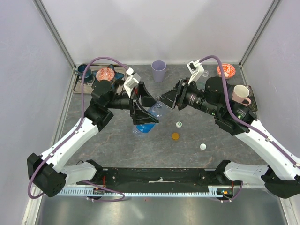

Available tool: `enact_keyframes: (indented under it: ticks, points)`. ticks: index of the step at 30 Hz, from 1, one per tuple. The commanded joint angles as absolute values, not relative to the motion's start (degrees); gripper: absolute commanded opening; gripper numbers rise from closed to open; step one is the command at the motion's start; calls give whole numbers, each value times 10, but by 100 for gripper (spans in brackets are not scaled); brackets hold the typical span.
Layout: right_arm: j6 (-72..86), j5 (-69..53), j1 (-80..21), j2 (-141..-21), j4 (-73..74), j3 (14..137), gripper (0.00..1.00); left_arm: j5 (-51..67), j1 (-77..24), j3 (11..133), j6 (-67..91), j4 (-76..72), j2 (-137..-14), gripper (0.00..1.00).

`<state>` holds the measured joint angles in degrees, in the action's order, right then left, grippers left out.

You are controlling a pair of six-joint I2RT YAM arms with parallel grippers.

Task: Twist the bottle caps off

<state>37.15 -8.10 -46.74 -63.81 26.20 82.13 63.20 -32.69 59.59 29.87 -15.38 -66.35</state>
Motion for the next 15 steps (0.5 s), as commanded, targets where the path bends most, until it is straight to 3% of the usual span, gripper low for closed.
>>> enact_keyframes:
  ticks: [1,6,9,12,13,15]
  points:
    - [389,-98,-467,-635,203,832,0,632,-346,609,239,-116,-660,100]
    - [395,-102,-467,-638,193,829,0,621,-359,606,226,-113,-664,96]
    - [397,-106,-467,-638,189,826,0,623,-363,607,220,-111,-667,86]
    - [396,-102,-467,-635,191,822,0,628,-364,610,214,-105,-670,72]
    - [396,-102,-466,-635,190,821,0,628,-365,611,213,-103,-670,63]
    - [393,-102,-467,-633,193,819,0,628,-365,613,206,-95,-670,56]
